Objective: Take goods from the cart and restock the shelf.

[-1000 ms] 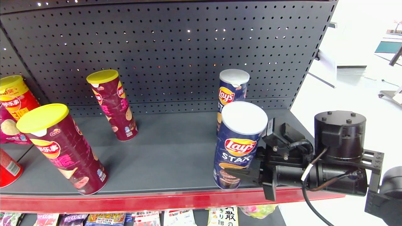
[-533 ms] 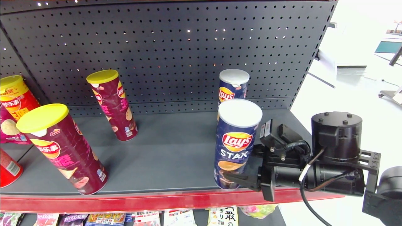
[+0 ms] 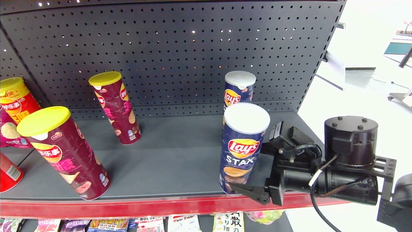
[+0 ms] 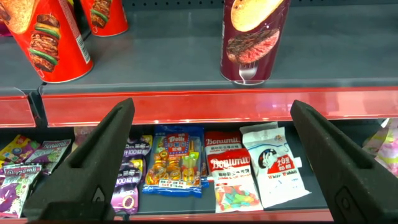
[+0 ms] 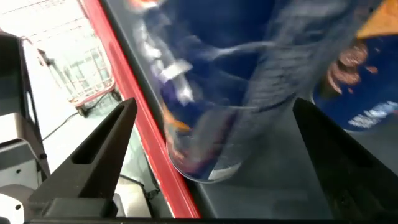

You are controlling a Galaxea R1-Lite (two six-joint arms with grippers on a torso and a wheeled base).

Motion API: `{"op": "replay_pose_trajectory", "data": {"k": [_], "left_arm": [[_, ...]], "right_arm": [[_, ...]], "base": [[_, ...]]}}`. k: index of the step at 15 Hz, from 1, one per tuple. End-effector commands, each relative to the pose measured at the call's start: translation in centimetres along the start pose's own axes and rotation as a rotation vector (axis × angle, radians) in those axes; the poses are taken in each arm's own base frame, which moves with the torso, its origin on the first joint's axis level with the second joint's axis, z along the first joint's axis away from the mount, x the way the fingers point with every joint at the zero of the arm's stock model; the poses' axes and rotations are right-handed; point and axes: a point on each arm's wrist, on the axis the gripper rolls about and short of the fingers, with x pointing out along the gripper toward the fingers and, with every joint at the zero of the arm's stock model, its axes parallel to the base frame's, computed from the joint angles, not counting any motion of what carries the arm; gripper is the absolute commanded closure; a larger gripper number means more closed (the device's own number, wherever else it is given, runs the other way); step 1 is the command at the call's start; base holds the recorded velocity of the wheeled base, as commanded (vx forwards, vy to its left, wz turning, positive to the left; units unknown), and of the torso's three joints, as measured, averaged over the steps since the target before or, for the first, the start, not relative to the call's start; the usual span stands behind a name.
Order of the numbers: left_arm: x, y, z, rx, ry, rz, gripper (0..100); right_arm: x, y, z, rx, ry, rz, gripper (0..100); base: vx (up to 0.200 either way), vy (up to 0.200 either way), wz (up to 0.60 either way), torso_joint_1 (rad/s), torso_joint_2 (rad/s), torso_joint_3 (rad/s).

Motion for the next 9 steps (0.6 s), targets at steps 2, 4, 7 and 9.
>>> {"op": "replay_pose_trajectory", "data": {"k": [2,4,7,9], "left_arm": [[0.0,0.0,0.0,0.0,0.0,0.001,0],[0.0,0.0,0.0,0.0,0.0,0.001,0],[0.0,0.0,0.0,0.0,0.0,0.001,0],[0.0,0.0,0.0,0.0,0.0,0.001,0]], "right_arm": [[-0.6,0.4,0.6,0.095,-0.009,-0.118,0],[-0.3,1.0,0.8,0.18,-0.032,-0.156,0],[-0.1,1.7,0.9,0.179,-0.042,-0.133,0],[-0.1,1.8,0.9,0.176,-0.044,-0.129,0]], "base": [[0.0,0.0,0.0,0.0,0.0,0.0],[0.0,0.0,0.0,0.0,0.0,0.0],[0.0,0.0,0.0,0.0,0.0,0.0],[0.0,0.0,0.0,0.0,0.0,0.0]]}}
